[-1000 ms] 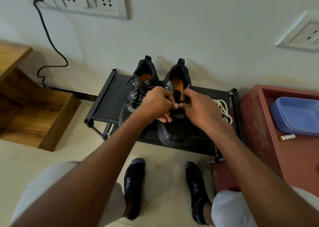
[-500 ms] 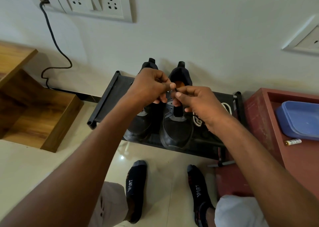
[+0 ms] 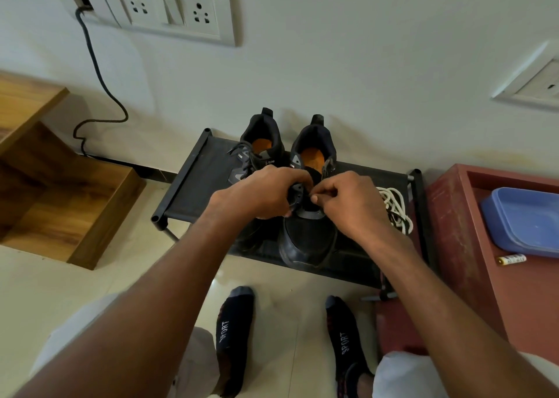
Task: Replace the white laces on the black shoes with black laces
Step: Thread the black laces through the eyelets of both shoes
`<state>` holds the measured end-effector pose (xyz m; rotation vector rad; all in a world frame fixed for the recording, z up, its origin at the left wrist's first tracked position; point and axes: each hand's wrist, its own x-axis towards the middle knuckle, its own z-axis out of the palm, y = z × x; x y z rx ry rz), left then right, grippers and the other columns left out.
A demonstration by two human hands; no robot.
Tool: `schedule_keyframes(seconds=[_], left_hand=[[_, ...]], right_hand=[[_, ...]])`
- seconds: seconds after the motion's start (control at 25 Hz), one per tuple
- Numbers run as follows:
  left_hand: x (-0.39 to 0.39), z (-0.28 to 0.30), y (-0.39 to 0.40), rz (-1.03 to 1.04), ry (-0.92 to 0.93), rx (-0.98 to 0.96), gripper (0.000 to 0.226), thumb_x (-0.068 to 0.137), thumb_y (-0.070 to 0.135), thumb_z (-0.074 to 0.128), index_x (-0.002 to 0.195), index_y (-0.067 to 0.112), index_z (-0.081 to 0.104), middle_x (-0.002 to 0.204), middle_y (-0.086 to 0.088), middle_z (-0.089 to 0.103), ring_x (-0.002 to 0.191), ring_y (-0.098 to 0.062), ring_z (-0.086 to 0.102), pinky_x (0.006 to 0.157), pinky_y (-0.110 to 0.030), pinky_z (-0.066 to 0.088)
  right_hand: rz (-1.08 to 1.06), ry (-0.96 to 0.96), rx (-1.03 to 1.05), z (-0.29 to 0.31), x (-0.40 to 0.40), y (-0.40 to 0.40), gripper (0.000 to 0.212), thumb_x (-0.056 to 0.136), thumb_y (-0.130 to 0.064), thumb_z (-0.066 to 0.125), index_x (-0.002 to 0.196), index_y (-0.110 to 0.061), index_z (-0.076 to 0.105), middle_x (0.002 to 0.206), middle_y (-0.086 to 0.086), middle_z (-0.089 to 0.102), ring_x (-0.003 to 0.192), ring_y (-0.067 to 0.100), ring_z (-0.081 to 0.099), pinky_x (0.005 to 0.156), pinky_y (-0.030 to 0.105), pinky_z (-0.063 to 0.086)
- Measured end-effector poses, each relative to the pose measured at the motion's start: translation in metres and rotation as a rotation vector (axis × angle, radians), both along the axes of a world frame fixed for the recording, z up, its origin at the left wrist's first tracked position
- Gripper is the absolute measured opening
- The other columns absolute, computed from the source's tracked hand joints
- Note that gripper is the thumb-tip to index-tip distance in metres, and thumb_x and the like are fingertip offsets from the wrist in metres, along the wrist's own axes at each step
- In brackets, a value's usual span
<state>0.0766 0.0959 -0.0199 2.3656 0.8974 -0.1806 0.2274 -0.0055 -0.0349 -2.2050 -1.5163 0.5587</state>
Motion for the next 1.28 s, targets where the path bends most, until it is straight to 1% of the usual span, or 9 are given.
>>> schedule_keyframes(seconds=[0.12, 0.32, 0.48, 0.6, 0.72, 0.88, 1.0, 1.16, 1.28], left_hand=[[0.000, -0.007, 0.003, 0.053, 0.010, -0.009, 0.056, 0.083, 0.013, 0.084, 0.128, 0.033, 0.055, 0.094, 0.010, 0.047, 0.100, -0.020, 0.051, 0.076, -0.034, 0.039], [0.001, -0.011, 0.005, 0.071, -0.028, -0.025, 0.053, 0.083, 0.012, 0.084, 0.123, 0.032, 0.055, 0.090, 0.011, 0.046, 0.099, -0.021, 0.053, 0.065, -0.026, 0.035], [0.000, -0.013, 0.007, 0.088, -0.040, -0.067, 0.052, 0.082, 0.010, 0.084, 0.120, 0.032, 0.057, 0.088, 0.013, 0.049, 0.100, -0.022, 0.058, 0.075, -0.034, 0.042], [-0.001, -0.014, 0.008, 0.081, -0.055, -0.069, 0.050, 0.082, 0.008, 0.083, 0.118, 0.032, 0.058, 0.088, 0.014, 0.052, 0.100, -0.021, 0.060, 0.074, -0.031, 0.042], [-0.002, -0.016, 0.008, 0.101, -0.066, -0.063, 0.048, 0.082, 0.007, 0.082, 0.113, 0.034, 0.057, 0.090, 0.013, 0.054, 0.098, -0.021, 0.061, 0.062, -0.023, 0.037], [0.000, -0.016, 0.007, 0.102, -0.078, -0.071, 0.048, 0.082, 0.008, 0.084, 0.114, 0.032, 0.057, 0.090, 0.012, 0.055, 0.098, -0.020, 0.062, 0.063, -0.023, 0.037], [-0.001, -0.016, 0.007, 0.103, -0.082, -0.078, 0.049, 0.081, 0.007, 0.084, 0.114, 0.031, 0.057, 0.089, 0.012, 0.054, 0.098, -0.020, 0.061, 0.066, -0.024, 0.039], [-0.002, -0.018, 0.008, 0.104, -0.088, -0.088, 0.049, 0.082, 0.006, 0.084, 0.115, 0.030, 0.057, 0.089, 0.013, 0.052, 0.099, -0.021, 0.061, 0.072, -0.028, 0.042], [-0.001, -0.020, 0.008, 0.099, -0.088, -0.075, 0.048, 0.081, 0.007, 0.084, 0.112, 0.032, 0.056, 0.089, 0.013, 0.053, 0.096, -0.019, 0.059, 0.069, -0.025, 0.040]], right_hand=[[0.060, -0.092, -0.046, -0.007, -0.008, 0.002, 0.020, 0.101, -0.021, 0.066, 0.114, -0.030, 0.079, 0.090, -0.019, 0.051, 0.090, 0.007, 0.054, 0.080, 0.028, 0.046], [-0.036, -0.169, 0.019, -0.009, -0.015, -0.001, 0.017, 0.099, -0.025, 0.069, 0.111, -0.030, 0.080, 0.107, -0.010, 0.073, 0.081, 0.006, 0.053, 0.073, 0.026, 0.046], [-0.074, -0.202, 0.011, -0.008, -0.018, -0.002, 0.015, 0.097, -0.032, 0.072, 0.108, -0.030, 0.081, 0.100, -0.009, 0.075, 0.081, 0.009, 0.063, 0.069, 0.025, 0.048], [-0.086, -0.234, -0.007, -0.010, -0.020, -0.002, 0.013, 0.096, -0.033, 0.072, 0.106, -0.029, 0.080, 0.094, -0.008, 0.075, 0.082, 0.011, 0.067, 0.069, 0.026, 0.052], [-0.097, -0.134, -0.005, -0.012, -0.020, 0.000, 0.013, 0.098, -0.029, 0.070, 0.106, -0.031, 0.081, 0.097, -0.009, 0.076, 0.078, 0.006, 0.063, 0.060, 0.019, 0.043], [-0.133, -0.132, -0.027, -0.012, -0.018, -0.001, 0.013, 0.098, -0.031, 0.070, 0.106, -0.032, 0.080, 0.095, -0.010, 0.076, 0.075, 0.007, 0.062, 0.057, 0.021, 0.044], [-0.124, -0.167, -0.012, -0.014, -0.025, -0.002, 0.013, 0.098, -0.031, 0.070, 0.105, -0.031, 0.081, 0.092, -0.008, 0.076, 0.076, 0.010, 0.065, 0.060, 0.024, 0.048], [-0.125, 0.100, -0.074, -0.014, -0.010, 0.004, 0.015, 0.097, -0.028, 0.070, 0.106, -0.035, 0.081, 0.097, -0.012, 0.075, 0.087, 0.008, 0.068, 0.068, 0.025, 0.055], [-0.096, 0.111, -0.081, -0.016, -0.009, 0.002, 0.017, 0.098, -0.027, 0.070, 0.108, -0.036, 0.080, 0.100, -0.014, 0.075, 0.090, 0.008, 0.069, 0.078, 0.032, 0.060]])
